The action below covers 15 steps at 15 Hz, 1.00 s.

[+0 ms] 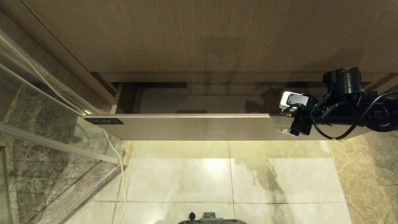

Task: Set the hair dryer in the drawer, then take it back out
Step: Pull open the drawer

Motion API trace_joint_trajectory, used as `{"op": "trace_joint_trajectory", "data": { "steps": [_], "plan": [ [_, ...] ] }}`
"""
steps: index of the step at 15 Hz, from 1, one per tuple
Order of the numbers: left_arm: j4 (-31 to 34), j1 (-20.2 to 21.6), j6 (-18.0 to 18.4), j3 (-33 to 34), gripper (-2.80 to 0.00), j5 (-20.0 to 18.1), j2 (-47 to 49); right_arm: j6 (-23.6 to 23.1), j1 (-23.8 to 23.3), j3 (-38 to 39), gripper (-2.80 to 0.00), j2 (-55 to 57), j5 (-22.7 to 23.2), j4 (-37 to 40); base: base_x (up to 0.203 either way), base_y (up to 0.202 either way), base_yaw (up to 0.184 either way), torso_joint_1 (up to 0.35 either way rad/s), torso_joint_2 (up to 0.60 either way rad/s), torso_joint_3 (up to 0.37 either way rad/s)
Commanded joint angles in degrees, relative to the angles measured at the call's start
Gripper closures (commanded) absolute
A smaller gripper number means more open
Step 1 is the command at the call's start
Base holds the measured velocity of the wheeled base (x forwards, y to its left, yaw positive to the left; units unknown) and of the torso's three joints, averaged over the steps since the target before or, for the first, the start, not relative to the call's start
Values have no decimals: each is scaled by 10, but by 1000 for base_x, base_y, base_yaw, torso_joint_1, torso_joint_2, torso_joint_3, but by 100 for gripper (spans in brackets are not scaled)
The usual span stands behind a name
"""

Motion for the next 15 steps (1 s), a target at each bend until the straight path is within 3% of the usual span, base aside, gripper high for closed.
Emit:
{"op": "trace_joint_trajectory", "data": {
  "steps": [1, 5, 9, 15],
  "plan": [
    [-1, 0, 0, 0, 0, 0, 0, -5, 1, 19, -280, -27, -10, -1, 0, 0, 0, 0, 0, 0],
    [-1, 0, 0, 0, 0, 0, 0, -6, 0, 54, -280, -57, -28, 25, 0, 0, 0, 0, 0, 0],
    [-1, 0, 0, 0, 0, 0, 0, -4, 0, 104, -280, -136, -100, 129, 0, 0, 0, 0, 0, 0],
    [-1, 0, 0, 0, 0, 0, 0, 71, -1, 103, -280, -254, -107, 259, 0, 0, 0, 0, 0, 0]
  ]
}}
